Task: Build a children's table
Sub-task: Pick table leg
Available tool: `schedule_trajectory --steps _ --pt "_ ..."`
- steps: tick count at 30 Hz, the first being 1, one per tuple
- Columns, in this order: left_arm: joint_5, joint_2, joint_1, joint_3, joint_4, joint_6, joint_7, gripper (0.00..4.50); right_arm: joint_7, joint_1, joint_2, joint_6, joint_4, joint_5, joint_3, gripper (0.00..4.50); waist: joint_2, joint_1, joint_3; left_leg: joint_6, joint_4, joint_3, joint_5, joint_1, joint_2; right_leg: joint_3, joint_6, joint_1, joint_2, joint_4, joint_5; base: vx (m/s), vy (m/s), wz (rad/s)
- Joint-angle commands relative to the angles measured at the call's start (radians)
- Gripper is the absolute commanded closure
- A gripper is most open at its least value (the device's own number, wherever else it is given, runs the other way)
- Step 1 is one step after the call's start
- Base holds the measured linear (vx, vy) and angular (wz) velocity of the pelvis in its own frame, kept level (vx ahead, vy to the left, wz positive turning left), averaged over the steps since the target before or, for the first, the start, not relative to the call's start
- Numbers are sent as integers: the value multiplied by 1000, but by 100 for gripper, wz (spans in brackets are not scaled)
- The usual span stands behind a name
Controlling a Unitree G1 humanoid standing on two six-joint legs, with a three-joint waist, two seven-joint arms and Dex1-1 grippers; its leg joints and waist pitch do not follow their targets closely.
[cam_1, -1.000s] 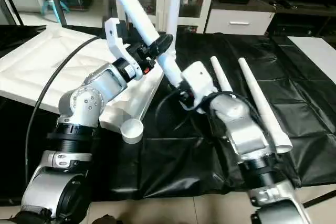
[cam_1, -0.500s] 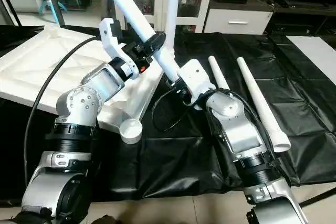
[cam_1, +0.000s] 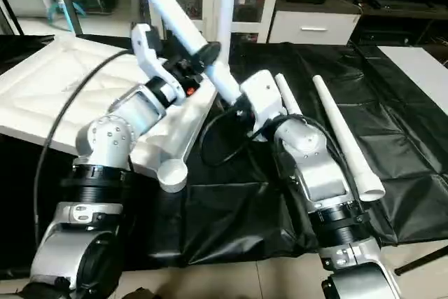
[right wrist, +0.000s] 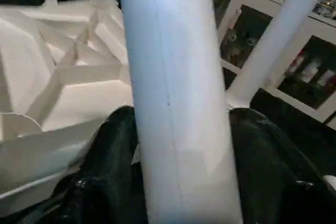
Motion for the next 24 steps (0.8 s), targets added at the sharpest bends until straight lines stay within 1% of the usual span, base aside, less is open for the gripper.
schedule_trajectory --steps 1,2,3,4,5,6,7,8,9,10,11,12,13,14,15,16,17,18,19,20,21,22,23,24 --pt "-13 7 -16 -6 2 0 -19 268 26 3 -17 -3 -37 23 -24 130 1 1 -73 27 -70 -19 -122 16 52 47 -241 54 -81 -70 -28 0 0 0" --pt "-13 7 -16 -6 2 0 -19 268 26 3 -17 -3 -37 23 -24 123 1 2 -73 27 -70 -19 -122 16 52 47 -241 54 -81 -71 -28 0 0 0" --pt "-13 9 -16 -6 0 -1 -24 268 40 6 -20 5 -46 38 -30 123 4 2 -73 26 -70 -19 -121 16 53 47 -242 52 -82 -70 -29 0 0 0" --pt "-14 12 -15 -6 -2 0 -29 268 57 11 -23 15 -59 58 -38 108 2 1 -73 27 -71 -19 -125 17 54 47 -242 53 -81 -70 -30 0 0 0" --pt "-14 16 -14 -8 -5 0 -38 268 83 18 -26 50 -81 103 -56 97 0 2 -72 37 -71 -18 -127 17 53 48 -243 54 -81 -71 -27 0 0 0" --pt "-14 16 -14 -8 -5 0 -38 268 83 18 -26 50 -81 103 -56 97 1 3 -73 39 -71 -20 -121 16 54 48 -243 55 -82 -69 -23 0 0 0" --pt "-14 33 -10 -18 -19 6 -67 268 195 42 -75 167 -151 237 -103 87 -3 3 -72 40 -71 -19 -117 16 55 47 -244 52 -82 -70 -22 0 0 0" --pt "-15 41 -9 -22 -25 10 -80 268 241 52 -104 202 -175 276 -116 72 -4 4 -70 54 -72 -18 -126 19 51 47 -245 57 -77 -73 -26 0 0 0" --pt "-15 42 -9 -22 -26 11 -81 268 245 52 -107 205 -177 279 -117 66 1 15 -72 63 -71 -21 -114 18 59 48 -241 56 -83 -69 -23 0 0 0" --pt "-23 56 -6 -29 -42 22 -106 268 301 61 -161 227 -181 307 -145 60 1 16 -72 60 -72 -21 -113 17 58 47 -240 56 -83 -70 -25 0 0 0" --pt "-27 61 -5 -33 -49 28 -117 268 322 64 -185 232 -180 315 -158 52 -2 18 -73 56 -70 -20 -114 18 59 46 -244 56 -85 -70 -28 0 0 0" --pt "-37 73 -1 -41 -67 41 -140 268 324 49 -212 295 -145 353 -214 39 -3 18 -71 54 -70 -19 -111 18 58 47 -246 55 -84 -70 -32 0 0 0" --pt "-44 85 4 -53 -86 53 -166 268 345 34 -250 362 -106 401 -270 29 -3 21 -72 51 -68 -17 -106 19 56 47 -254 53 -85 -71 -44 0 0 0" --pt "-47 89 6 -59 -93 60 -176 268 360 29 -261 402 -96 440 -297 29 -5 20 -72 52 -67 -17 -105 17 53 46 -258 56 -84 -71 -49 0 0 0" --pt "-54 101 12 -75 -112 80 -202 268 404 18 -292 519 -69 556 -371 18 -5 26 -72 59 -65 -16 -97 19 54 47 -267 56 -86 -72 -57 0 0 0" --pt "-60 108 21 -91 -126 92 -230 268 456 29 -322 570 -62 598 -380 9 -12 25 -72 66 -63 -13 -94 18 51 47 -268 57 -82 -74 -57 0 0 0" --pt "-65 113 26 -100 -135 100 -248 268 489 38 -340 599 -60 620 -381 3 -8 33 -72 70 -63 -15 -83 15 54 46 -267 58 -85 -71 -58 0 0 0" --pt "-75 116 32 -110 -148 110 -267 268 517 51 -359 608 -62 632 -376 0 -10 31 -71 72 -63 -15 -79 12 53 45 -264 59 -84 -72 -56 0 0 0" --pt "-82 118 36 -115 -157 116 -278 268 534 59 -371 612 -64 640 -373 0 -14 32 -73 74 -62 -15 -73 14 54 43 -260 58 -86 -71 -60 0 0 0" --pt "-86 120 39 -119 -164 121 -287 268 540 60 -375 611 -61 640 -371 0 -13 31 -73 75 -62 -15 -72 14 55 43 -260 57 -87 -72 -66 0 0 0" --pt "-91 123 42 -124 -173 125 -297 268 547 62 -380 610 -57 639 -368 0 -18 30 -72 72 -62 -14 -74 13 55 43 -255 56 -88 -74 -86 0 0 0" --pt "-112 132 53 -138 -204 151 -328 268 560 53 -390 622 -30 646 -377 0 -24 27 -72 68 -63 -14 -74 13 55 42 -254 55 -89 -75 -107 0 0 0" --pt "-113 134 55 -142 -209 151 -335 268 559 49 -389 628 -25 650 -381 0 -21 28 -72 64 -62 -13 -72 12 54 42 -254 53 -90 -76 -127 0 0 0" --pt "-114 137 57 -146 -215 151 -343 268 558 43 -387 635 -18 655 -388 0 -25 26 -71 62 -62 -13 -77 13 54 42 -251 51 -88 -79 -141 0 0 0"
